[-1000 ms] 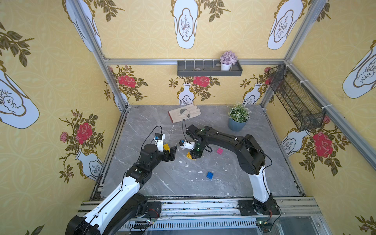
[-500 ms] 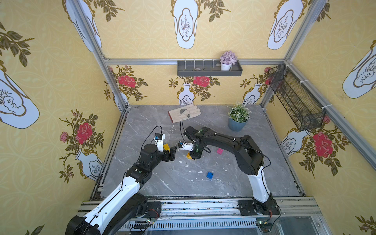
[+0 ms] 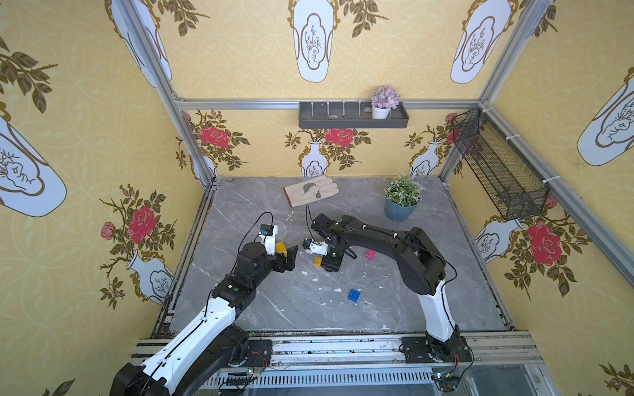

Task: Assemble the letter s with lego
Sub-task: Pick up the lego brick from the center of the board.

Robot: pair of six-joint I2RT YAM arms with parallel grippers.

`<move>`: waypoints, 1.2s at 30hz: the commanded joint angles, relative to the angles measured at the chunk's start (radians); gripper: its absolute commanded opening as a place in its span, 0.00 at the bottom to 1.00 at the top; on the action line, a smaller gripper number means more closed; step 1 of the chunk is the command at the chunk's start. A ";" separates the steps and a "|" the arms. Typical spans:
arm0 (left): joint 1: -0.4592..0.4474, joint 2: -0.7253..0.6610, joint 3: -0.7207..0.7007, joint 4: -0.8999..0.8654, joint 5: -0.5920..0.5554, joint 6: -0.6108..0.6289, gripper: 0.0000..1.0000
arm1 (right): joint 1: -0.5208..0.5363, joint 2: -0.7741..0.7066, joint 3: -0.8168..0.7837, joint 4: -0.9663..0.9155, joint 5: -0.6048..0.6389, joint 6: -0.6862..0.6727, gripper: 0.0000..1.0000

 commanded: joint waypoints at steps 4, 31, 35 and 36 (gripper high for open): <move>0.000 -0.017 -0.006 0.010 -0.014 -0.014 0.99 | -0.029 -0.143 -0.052 0.088 -0.002 0.092 0.98; 0.001 0.205 0.115 -0.079 0.047 -0.126 0.99 | -0.491 -0.340 -0.266 -0.137 -0.108 0.946 0.71; 0.001 0.208 0.117 -0.085 0.040 -0.121 0.99 | -0.483 -0.301 -0.278 -0.113 -0.142 1.107 0.63; 0.000 0.206 0.116 -0.087 0.033 -0.121 0.99 | -0.477 -0.290 -0.286 -0.100 -0.153 1.147 0.62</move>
